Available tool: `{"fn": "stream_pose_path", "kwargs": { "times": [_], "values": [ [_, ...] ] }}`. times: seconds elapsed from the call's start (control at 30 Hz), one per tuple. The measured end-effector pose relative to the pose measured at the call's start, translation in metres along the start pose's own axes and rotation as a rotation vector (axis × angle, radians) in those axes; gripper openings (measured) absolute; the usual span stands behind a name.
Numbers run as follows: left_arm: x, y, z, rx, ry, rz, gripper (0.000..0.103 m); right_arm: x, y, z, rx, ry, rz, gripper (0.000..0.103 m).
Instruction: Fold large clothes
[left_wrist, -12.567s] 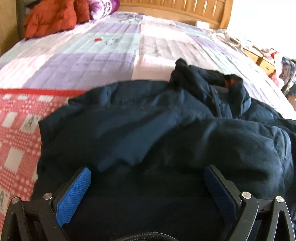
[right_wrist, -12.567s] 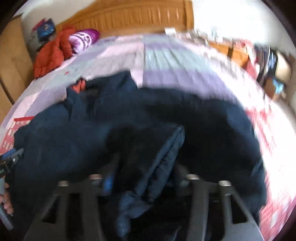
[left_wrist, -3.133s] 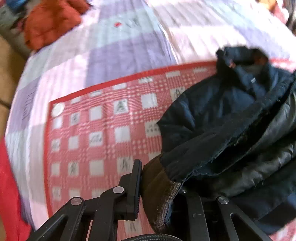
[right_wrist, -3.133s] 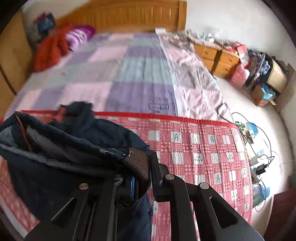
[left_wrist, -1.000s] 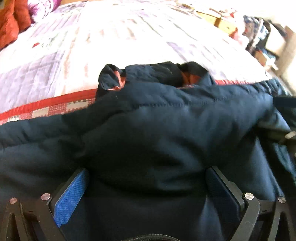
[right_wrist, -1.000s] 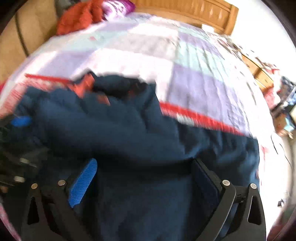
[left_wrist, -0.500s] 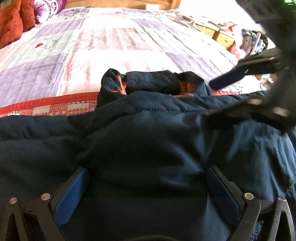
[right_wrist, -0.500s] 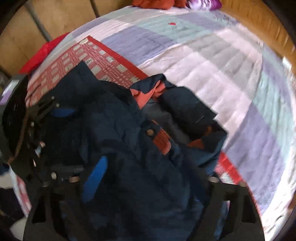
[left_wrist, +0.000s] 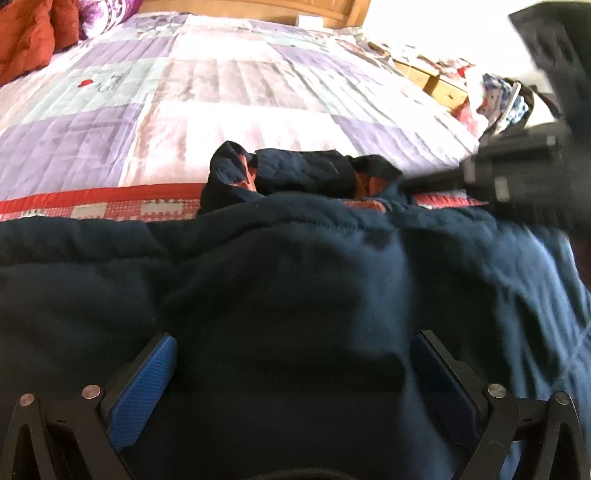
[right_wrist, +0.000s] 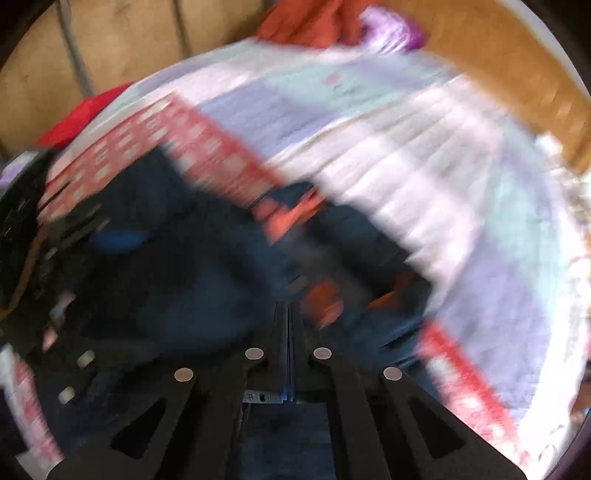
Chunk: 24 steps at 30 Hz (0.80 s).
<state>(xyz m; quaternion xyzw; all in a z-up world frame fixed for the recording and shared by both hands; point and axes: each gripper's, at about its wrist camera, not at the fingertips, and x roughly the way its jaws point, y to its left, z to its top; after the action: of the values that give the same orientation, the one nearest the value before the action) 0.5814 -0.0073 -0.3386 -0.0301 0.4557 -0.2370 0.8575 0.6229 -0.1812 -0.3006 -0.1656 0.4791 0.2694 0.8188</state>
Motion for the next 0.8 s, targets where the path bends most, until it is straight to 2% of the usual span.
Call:
{"fn": "stream_pose_path", "kwargs": {
  "times": [0.07, 0.1, 0.13, 0.23, 0.33, 0.37, 0.47, 0.53, 0.6, 0.67, 0.7, 0.8],
  "values": [
    [-0.012, -0.001, 0.008, 0.001, -0.029, -0.011, 0.103, -0.022, -0.024, 0.015, 0.096, -0.082, -0.028, 0.000],
    [-0.016, -0.001, 0.011, 0.006, -0.042, -0.010, 0.103, -0.027, -0.035, 0.022, 0.128, -0.085, 0.009, 0.000],
    [-0.019, 0.000, 0.015, 0.012, -0.052, -0.006, 0.103, -0.031, -0.036, 0.027, 0.102, -0.085, 0.015, 0.000],
    [-0.015, 0.006, 0.016, -0.015, -0.032, -0.002, 0.103, -0.012, -0.017, 0.022, 0.006, 0.065, 0.116, 0.001],
    [-0.014, 0.008, 0.007, -0.044, -0.018, -0.015, 0.103, 0.019, -0.006, 0.006, -0.047, 0.208, 0.103, 0.004],
    [-0.014, 0.007, 0.002, -0.041, -0.015, -0.017, 0.103, 0.028, -0.010, 0.003, -0.022, 0.233, 0.119, 0.006],
    [-0.011, 0.000, -0.011, -0.004, 0.002, -0.024, 0.103, 0.037, -0.015, -0.003, 0.004, 0.237, 0.138, 0.013],
    [-0.009, -0.005, -0.018, 0.024, 0.011, -0.021, 0.103, 0.033, -0.017, -0.005, 0.002, 0.227, 0.124, 0.028],
    [-0.008, -0.009, -0.022, 0.046, 0.004, -0.013, 0.103, 0.026, -0.018, -0.008, 0.000, 0.209, 0.126, 0.063],
    [-0.008, -0.009, -0.022, 0.037, 0.000, -0.014, 0.103, 0.028, -0.017, -0.015, -0.009, 0.230, 0.118, 0.077],
    [-0.008, -0.008, -0.020, 0.024, 0.000, -0.020, 0.103, 0.031, -0.016, -0.014, -0.005, 0.235, 0.130, 0.083],
    [-0.009, -0.004, -0.018, 0.006, -0.001, -0.036, 0.103, 0.029, -0.020, -0.015, 0.017, 0.238, 0.169, 0.085]
  ]
}}
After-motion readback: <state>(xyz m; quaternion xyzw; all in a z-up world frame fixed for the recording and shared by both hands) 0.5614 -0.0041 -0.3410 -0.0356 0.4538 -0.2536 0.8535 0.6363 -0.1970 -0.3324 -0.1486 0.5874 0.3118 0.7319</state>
